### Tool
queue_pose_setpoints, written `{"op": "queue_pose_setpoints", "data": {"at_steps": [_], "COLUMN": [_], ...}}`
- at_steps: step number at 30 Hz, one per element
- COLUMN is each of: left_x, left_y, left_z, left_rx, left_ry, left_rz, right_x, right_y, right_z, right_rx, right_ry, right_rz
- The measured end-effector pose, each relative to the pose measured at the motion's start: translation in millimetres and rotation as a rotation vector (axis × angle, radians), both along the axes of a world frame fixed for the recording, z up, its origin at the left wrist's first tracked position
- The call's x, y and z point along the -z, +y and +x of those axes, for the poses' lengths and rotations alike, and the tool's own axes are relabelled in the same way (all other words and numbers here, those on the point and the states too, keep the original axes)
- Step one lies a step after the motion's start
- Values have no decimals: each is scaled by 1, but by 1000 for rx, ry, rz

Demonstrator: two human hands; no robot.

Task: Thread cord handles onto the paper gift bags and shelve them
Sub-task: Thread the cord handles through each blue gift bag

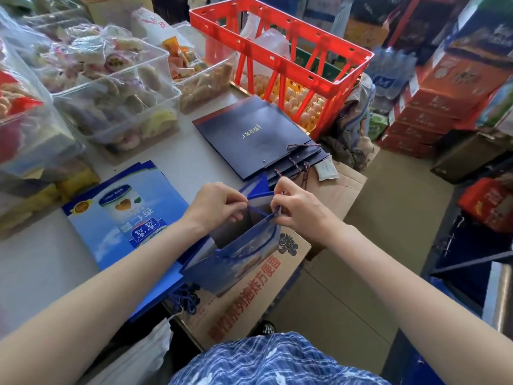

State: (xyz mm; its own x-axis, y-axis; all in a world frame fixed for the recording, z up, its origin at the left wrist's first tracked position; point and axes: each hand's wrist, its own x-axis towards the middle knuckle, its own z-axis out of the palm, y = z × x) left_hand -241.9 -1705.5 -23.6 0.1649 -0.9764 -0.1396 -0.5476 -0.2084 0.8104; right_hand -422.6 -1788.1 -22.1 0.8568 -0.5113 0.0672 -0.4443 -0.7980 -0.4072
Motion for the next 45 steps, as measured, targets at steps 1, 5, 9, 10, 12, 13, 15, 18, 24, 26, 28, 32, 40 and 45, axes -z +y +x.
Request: {"op": "queue_pose_setpoints", "data": {"at_steps": [1, 5, 9, 10, 12, 13, 15, 18, 24, 26, 28, 32, 40, 45], "left_x": [-1, -7, 3, 7, 18, 21, 25, 29, 41, 44, 46, 46, 32, 10], "left_y": [-1, -5, -2, 1, 4, 5, 4, 0, -16, -17, -17, -19, -25, -24], "left_z": [-1, -9, 14, 16, 12, 8, 2, -2, -18, -20, -20, -21, -10, 25], "left_rx": [33, 49, -175, -131, 8, 58, 104, 152, 135, 81, 43, 53, 170, 215], "left_ry": [2, 61, -34, -22, 141, 256, 457, 468, 304, 398, 505, 482, 340, 103], "left_rz": [11, -45, -119, -8, 250, 331, 380, 403, 384, 417, 470, 496, 402, 333], "right_x": [3, 13, 14, 15, 20, 23, 29, 32, 20, 25, 30, 29, 20, 12], "right_y": [-1, -9, -21, -22, -25, -26, -29, -34, -37, -30, -22, -7, -3, -33], "right_z": [-3, -7, -15, -16, -17, -17, -16, -16, -2, 2, 4, 3, 6, -13], "right_rx": [10, 74, 80, 75, 55, 48, 38, 82, 254, 240, 229, 293, 332, 293], "right_ry": [0, -87, -122, -127, -138, -142, -145, -141, -72, -34, -25, 54, 207, 243], "right_rz": [6, 20, 35, 37, 41, 44, 27, 16, 246, 312, 346, 465, 463, 339]}}
